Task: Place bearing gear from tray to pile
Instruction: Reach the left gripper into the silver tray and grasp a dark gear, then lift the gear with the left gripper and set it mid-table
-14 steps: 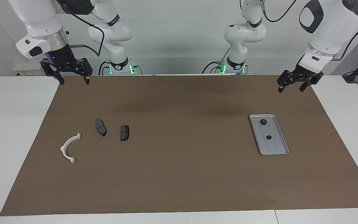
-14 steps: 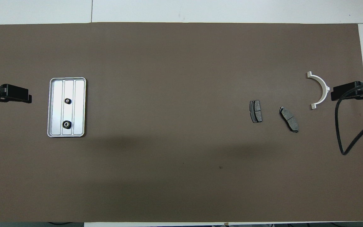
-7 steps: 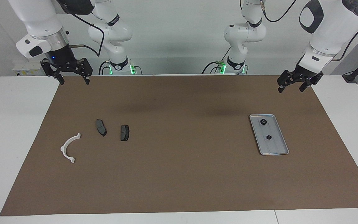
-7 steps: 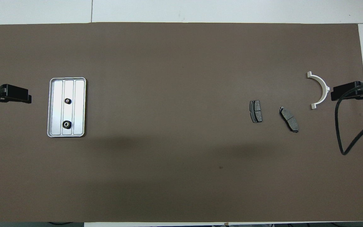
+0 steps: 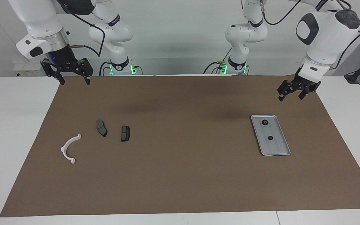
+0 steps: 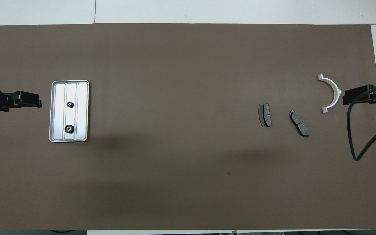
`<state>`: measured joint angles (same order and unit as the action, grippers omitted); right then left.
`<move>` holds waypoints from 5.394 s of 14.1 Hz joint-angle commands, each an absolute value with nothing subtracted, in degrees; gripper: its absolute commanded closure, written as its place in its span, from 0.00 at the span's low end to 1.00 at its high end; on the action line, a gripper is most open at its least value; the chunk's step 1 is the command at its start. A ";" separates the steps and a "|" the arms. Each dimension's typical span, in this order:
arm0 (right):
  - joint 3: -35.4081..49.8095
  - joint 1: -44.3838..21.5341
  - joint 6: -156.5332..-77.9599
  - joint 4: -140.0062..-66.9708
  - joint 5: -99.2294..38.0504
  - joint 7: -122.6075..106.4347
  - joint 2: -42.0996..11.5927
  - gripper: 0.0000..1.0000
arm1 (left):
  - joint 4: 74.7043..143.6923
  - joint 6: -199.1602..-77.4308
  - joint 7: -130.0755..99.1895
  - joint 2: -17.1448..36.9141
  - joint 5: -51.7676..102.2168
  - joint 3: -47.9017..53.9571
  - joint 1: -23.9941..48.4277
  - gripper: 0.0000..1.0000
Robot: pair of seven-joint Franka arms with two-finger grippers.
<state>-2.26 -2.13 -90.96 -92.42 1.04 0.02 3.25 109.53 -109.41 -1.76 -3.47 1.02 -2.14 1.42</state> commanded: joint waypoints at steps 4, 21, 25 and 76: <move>-1.23 -2.11 -91.49 -94.04 0.09 0.18 4.66 0.00 | 125.22 -123.72 -2.72 -5.19 0.18 -1.76 0.26 0.13; 0.26 -2.11 -94.04 -94.57 0.00 0.61 4.66 0.00 | 132.54 -138.34 -5.18 4.74 0.18 -1.67 0.97 0.31; 0.62 -3.60 -94.04 -94.66 0.00 0.97 4.66 0.00 | 132.63 -139.39 -5.19 5.54 0.18 -1.58 1.05 0.31; 0.53 -3.43 -93.96 -98.17 -0.09 0.26 6.24 0.00 | 105.29 -131.13 -58.62 24.52 0.18 -1.49 33.57 0.73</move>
